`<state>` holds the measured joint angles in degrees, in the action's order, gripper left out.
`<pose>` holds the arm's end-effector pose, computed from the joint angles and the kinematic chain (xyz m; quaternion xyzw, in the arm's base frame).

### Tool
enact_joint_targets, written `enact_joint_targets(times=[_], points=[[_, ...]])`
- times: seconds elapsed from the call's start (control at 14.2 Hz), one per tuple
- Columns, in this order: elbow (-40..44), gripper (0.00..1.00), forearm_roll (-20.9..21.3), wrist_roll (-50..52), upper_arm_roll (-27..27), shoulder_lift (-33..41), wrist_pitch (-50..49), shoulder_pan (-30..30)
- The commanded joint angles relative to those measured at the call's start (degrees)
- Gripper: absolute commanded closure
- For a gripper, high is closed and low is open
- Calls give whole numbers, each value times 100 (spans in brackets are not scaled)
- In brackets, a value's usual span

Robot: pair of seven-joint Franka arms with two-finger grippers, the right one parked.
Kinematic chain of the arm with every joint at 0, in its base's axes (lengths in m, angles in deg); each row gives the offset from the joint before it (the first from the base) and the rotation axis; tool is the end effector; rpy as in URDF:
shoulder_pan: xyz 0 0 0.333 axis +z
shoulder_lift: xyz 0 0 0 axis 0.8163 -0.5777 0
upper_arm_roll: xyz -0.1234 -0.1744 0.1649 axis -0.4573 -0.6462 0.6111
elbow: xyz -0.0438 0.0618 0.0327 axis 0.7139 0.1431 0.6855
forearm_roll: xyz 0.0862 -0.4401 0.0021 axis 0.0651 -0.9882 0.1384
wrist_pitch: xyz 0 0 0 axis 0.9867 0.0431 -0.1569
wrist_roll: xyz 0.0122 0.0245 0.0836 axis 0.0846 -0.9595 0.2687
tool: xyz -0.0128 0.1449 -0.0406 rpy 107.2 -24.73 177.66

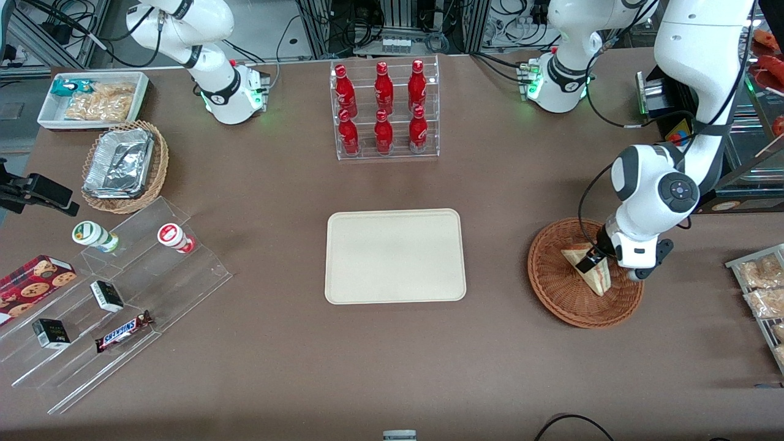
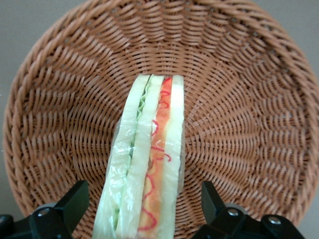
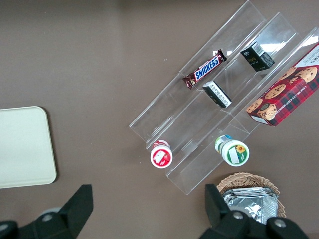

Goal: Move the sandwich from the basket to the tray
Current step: 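Lower the left gripper and close it on the wrapped sandwich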

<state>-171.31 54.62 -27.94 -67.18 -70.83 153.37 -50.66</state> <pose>0.5837 -0.0366 0.1099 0.9347 0.3549 0.0121 0.0178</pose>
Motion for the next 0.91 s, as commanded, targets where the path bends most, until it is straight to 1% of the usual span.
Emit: enact_joint_targets(times=[0.0, 0.07, 0.14, 0.28, 0.49, 0.7, 0.84], points=[[-48, 76, 49, 90, -2, 57, 34, -18], [-48, 88, 49, 64, -2, 74, 8, -18], [-39, 91, 49, 64, -2, 83, 8, -18], [-39, 93, 58, 20, -2, 119, -80, -18], [83, 94, 58, -559, -11, 285, -623, -18], [478, 94, 58, -1630, -107, 478, -1580, -132], [917, 93, 66, -2210, -212, 435, -2204, -281]])
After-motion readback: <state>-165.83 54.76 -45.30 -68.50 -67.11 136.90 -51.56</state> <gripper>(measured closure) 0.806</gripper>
